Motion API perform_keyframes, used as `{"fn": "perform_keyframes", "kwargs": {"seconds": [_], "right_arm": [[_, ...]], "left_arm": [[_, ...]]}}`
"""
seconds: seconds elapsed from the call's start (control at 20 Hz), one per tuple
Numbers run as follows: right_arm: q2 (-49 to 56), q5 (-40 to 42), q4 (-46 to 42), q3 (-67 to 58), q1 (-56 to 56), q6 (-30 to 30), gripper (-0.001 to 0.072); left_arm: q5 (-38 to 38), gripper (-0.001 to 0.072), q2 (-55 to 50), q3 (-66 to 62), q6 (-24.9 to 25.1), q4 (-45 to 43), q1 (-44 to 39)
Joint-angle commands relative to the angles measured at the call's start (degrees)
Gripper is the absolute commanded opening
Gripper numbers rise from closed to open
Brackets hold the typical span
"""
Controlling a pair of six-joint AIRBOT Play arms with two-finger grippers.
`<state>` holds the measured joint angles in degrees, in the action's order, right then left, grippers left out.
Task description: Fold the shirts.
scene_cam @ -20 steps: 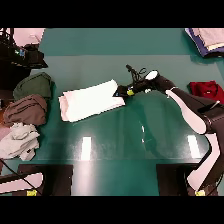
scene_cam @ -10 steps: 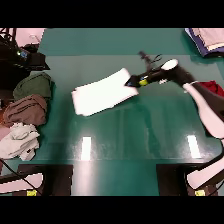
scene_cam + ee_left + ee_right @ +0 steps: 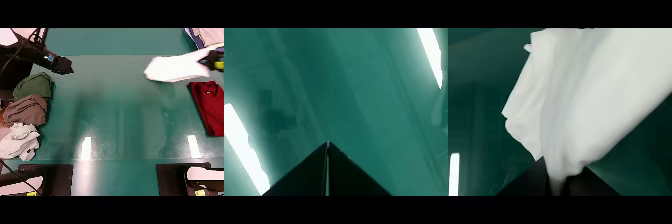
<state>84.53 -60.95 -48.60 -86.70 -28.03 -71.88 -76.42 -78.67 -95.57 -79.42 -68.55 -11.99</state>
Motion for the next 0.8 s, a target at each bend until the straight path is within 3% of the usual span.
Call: {"fn": "perform_keyframes", "kwargs": {"seconds": [0.0, 0.3, 0.75], "right_arm": [[-2.0, 1.1, -0.9, 0.0, -11.4, -1.8, 0.0016], [-2.9, 0.5, -1.0, -0.1, -15.5, -1.6, 0.0016], [-15.4, -3.6, -4.4, 0.0, -19.1, -2.1, 0.0015]], "left_arm": [[1.5, 0.0025, 0.0, 0.0, -0.9, 0.0, -4.0], [1.5, 0.0025, 0.0, 0.0, -1.4, -0.1, -5.6], [1.6, 0.0025, 0.0, 0.1, -1.1, -0.3, -5.6]]}}
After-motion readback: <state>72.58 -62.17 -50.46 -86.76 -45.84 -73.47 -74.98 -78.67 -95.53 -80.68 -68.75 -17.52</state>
